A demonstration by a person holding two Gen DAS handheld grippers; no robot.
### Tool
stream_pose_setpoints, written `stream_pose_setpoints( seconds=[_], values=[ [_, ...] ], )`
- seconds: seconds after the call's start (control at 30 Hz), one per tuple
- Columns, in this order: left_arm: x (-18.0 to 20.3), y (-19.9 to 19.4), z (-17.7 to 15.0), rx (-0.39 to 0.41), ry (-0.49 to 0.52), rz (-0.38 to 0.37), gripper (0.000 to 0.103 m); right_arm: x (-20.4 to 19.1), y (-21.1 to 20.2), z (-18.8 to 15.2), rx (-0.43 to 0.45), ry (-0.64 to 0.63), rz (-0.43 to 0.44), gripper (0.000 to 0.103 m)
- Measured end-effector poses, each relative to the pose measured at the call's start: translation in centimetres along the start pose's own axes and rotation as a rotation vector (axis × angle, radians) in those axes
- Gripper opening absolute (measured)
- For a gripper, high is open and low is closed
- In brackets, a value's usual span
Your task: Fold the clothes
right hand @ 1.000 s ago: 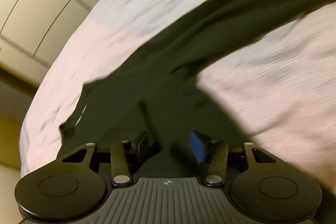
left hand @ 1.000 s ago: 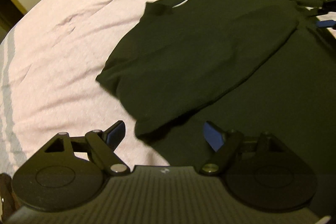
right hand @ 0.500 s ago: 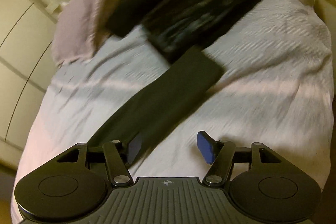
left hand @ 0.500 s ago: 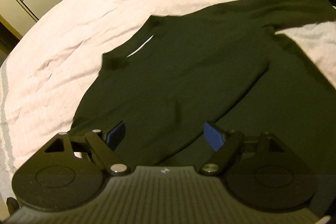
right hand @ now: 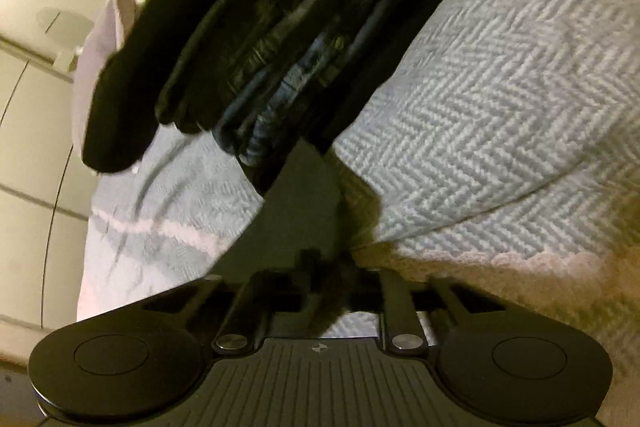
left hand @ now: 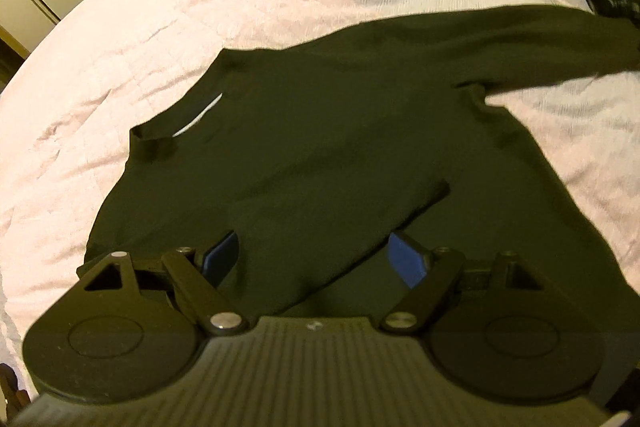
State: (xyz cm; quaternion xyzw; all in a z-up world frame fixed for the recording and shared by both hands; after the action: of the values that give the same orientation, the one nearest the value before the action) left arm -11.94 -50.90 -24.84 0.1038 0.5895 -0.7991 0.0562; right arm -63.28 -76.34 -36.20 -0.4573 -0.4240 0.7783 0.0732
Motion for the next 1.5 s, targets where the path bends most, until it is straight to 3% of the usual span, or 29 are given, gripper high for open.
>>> stream_pose_setpoints(
  seconds=[0.1, 0.2, 0.27, 0.33, 0.4, 0.5, 0.57, 0.6, 0.63, 0.67, 0.7, 0.77, 0.87, 1.0, 1.23, 1.33, 1.5],
  values=[
    [-0.2, -0.4, 0.5, 0.033, -0.005, -0.011, 0.079, -3.1, -1.6, -0.5, 0.027, -0.045, 0.018, 0.009],
    [-1.6, -1.2, 0.2, 0.075, -0.024, -0.014, 0.079, -8.9, -3.1, -1.7, 0.071, -0.198, 0.032, 0.009],
    [-3.4, -2.1, -0.7, 0.097, -0.050, -0.003, 0.079, -14.1, -4.2, -3.6, 0.108, -0.318, 0.085, 0.009],
    [-5.8, -3.1, -2.0, 0.119, -0.085, 0.013, 0.079, -20.5, -6.0, -7.8, 0.145, -0.491, 0.194, 0.009],
    [-8.6, -3.9, -4.0, 0.126, -0.118, 0.031, 0.079, -26.7, -8.5, -14.9, 0.152, -0.700, 0.329, 0.009],
    [-13.2, -5.1, -7.8, 0.121, -0.163, 0.077, 0.079, -33.5, -12.1, -28.8, 0.110, -0.997, 0.542, 0.009],
    [-16.0, -5.4, -10.7, 0.096, -0.170, 0.143, 0.079, -34.9, -13.1, -38.9, 0.001, -1.164, 0.663, 0.009],
    [-17.2, -5.5, -12.2, 0.082, -0.171, 0.173, 0.079, -34.7, -12.7, -43.9, -0.064, -1.281, 0.687, 0.015],
    [-18.3, -5.4, -13.6, 0.068, -0.173, 0.180, 0.079, -34.0, -12.0, -48.4, -0.129, -1.398, 0.667, 0.046],
    [-19.1, -5.4, -14.8, 0.061, -0.178, 0.178, 0.079, -32.9, -11.3, -52.1, -0.175, -1.480, 0.617, 0.060],
    [-19.8, -5.4, -16.0, 0.054, -0.183, 0.176, 0.079, -31.7, -10.9, -54.4, -0.209, -1.521, 0.588, 0.068],
    [-20.7, -4.9, -17.8, 0.049, -0.199, 0.153, 0.079, -29.5, -10.6, -57.3, -0.300, -1.553, 0.582, 0.068],
    [-21.1, -3.6, -19.5, 0.039, -0.228, 0.097, 0.079, -26.7, -10.0, -58.0, -0.368, -1.576, 0.477, 0.068],
    [-20.3, -1.2, -19.1, 0.055, -0.204, 0.016, 0.079, -23.9, -8.5, -55.1, -0.386, -1.557, 0.286, 0.068],
    [-16.1, 3.5, -15.1, 0.114, 0.161, 0.046, 0.062, -22.3, -4.2, -44.7, -0.253, -1.534, 0.011, 0.068],
    [-14.8, 5.7, -13.9, 0.101, 0.293, 0.071, 0.045, -22.3, -1.9, -41.1, -0.185, -1.566, -0.072, 0.068],
    [-14.5, 7.8, -13.1, 0.046, 0.329, 0.034, 0.016, -22.2, 2.3, -38.5, -0.183, -1.591, -0.082, 0.068]
  ],
)
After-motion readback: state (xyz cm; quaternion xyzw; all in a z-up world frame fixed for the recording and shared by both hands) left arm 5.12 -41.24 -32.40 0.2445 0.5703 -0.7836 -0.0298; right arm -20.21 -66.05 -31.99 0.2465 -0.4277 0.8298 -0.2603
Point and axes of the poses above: each gripper's, at about its wrist camera, not at the fingertips, and y roughly the way its jaws point, x to its right, z to its top, the point moved 6 cm from there along y, roughly the way its jaws point, and after that the axes turned 5 degrees about -x, right-handed, at the moved point
